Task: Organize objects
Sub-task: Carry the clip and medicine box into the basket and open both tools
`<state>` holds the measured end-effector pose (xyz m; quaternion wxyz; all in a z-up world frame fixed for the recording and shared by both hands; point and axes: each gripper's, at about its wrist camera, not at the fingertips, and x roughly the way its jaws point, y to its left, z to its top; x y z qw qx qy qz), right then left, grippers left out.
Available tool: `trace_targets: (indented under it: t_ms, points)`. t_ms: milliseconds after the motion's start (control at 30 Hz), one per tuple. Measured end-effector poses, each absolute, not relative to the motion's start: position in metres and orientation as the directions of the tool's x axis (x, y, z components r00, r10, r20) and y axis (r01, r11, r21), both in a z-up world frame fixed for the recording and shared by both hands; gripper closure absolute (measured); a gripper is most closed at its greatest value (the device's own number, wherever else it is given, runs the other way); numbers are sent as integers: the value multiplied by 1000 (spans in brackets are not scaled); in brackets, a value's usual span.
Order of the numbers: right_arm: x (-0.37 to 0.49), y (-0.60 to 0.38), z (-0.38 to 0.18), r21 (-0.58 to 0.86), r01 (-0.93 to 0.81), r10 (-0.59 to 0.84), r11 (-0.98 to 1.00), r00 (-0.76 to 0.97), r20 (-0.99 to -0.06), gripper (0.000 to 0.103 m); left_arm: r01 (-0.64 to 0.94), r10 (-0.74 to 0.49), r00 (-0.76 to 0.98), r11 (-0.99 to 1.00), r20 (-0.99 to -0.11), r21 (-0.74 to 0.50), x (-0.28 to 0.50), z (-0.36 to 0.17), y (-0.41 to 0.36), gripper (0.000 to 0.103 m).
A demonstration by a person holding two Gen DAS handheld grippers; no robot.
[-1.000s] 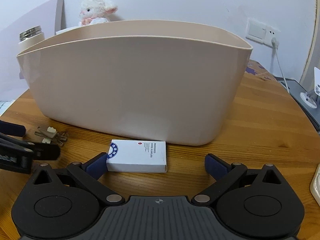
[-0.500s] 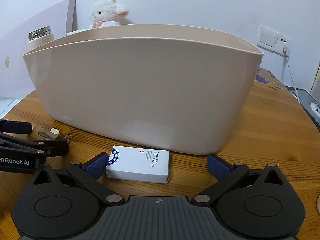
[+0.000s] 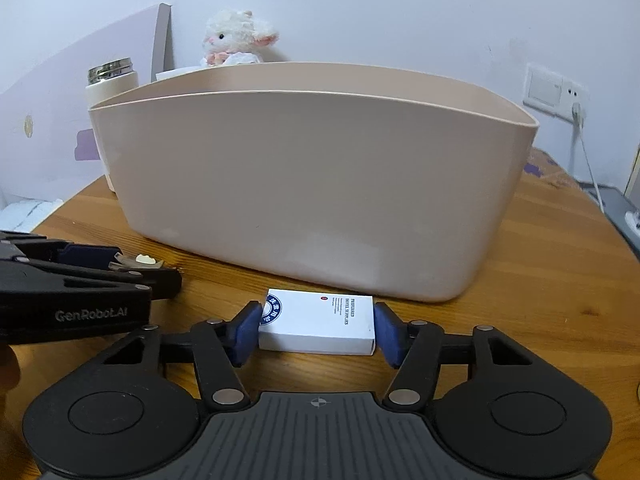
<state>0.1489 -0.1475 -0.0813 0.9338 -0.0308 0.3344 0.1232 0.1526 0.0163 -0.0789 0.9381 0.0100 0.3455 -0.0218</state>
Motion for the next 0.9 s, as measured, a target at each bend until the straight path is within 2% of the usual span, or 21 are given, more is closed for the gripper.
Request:
trace_targets:
  t_ms: [167,367,700,900]
  points:
    - [139,-158,-75,96,-233,240,968,741,-626,47,35,2,772,998,-636,46,149,-77,9,44]
    - [118,-172,-41,97,-237,250,967,790,-560,47,45,-19,794,999,-608,28,122,-60,5,44]
    - [130,-194,33,122,-205,238,971,874,-423,46,43,-35,874,999,-484,6,110,16,8,44]
    - [176,-199,44,139,-172,216,975,870,-442,46,23,-17,888,1000,-459,6,140,43,7,44]
